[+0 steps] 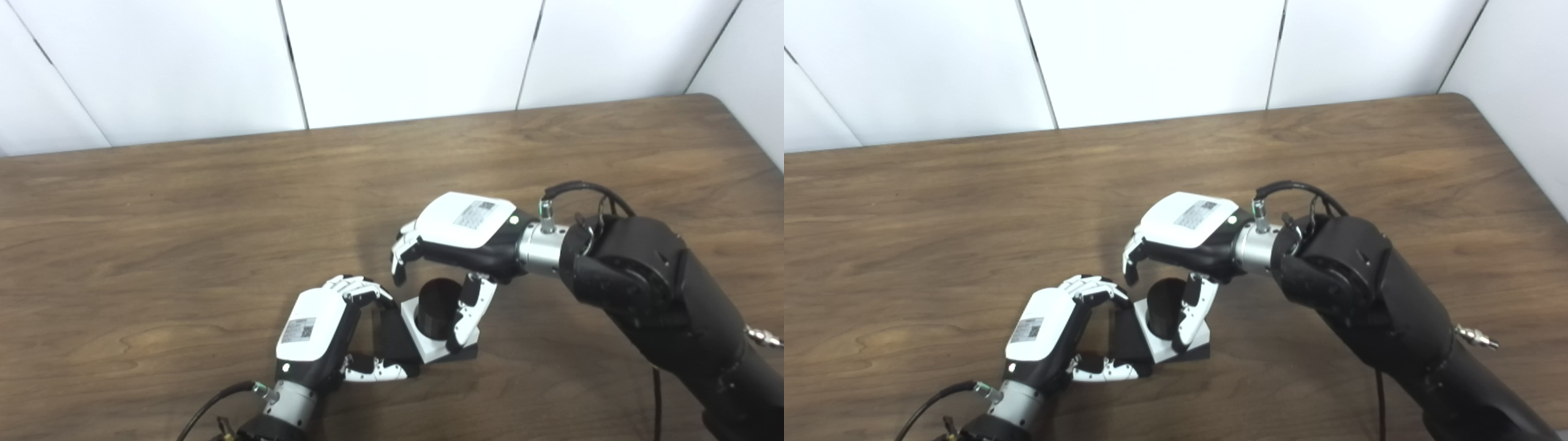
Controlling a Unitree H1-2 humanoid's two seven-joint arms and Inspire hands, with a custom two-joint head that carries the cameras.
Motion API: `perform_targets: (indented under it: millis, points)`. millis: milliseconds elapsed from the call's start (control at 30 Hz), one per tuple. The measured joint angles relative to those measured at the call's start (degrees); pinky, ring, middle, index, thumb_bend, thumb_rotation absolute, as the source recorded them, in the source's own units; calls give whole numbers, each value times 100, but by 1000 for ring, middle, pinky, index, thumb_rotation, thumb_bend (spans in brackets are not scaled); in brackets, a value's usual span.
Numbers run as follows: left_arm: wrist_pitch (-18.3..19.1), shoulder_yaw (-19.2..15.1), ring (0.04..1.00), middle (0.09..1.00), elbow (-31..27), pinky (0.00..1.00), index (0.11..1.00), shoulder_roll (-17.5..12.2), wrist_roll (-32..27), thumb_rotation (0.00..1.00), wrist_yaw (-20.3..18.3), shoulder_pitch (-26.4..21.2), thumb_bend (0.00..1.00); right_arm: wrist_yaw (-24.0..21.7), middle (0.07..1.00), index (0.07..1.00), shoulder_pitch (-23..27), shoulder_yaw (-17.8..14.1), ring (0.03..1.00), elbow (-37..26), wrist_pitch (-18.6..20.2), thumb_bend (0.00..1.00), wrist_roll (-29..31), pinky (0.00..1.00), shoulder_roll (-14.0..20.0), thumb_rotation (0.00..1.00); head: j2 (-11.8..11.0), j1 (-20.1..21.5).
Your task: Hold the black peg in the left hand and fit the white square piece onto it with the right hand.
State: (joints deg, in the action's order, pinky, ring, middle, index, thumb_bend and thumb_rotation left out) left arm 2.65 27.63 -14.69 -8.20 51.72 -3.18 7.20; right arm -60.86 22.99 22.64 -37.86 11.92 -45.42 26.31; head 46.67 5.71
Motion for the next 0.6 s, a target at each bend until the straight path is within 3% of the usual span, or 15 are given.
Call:
perform_targets:
  millis: [233,567,600]
  points:
    - [7,10,792,723,0,845,484,-2,3,51,-2,-8,523,-160,993,917,16,-47,1000,-89,81,1000,-90,962,-24,418,0,0]
    - [30,1,788,726,-1,848,491,-11,9,63,-9,-10,524,-291,1000,922,12,-157,1000,-180,142,1000,-151,946,-36,458,0,0]
    - [53,-2,785,728,-10,842,570,-20,11,114,-26,-10,717,-291,1000,919,7,-187,1000,-192,149,1000,-151,943,-43,459,0,0]
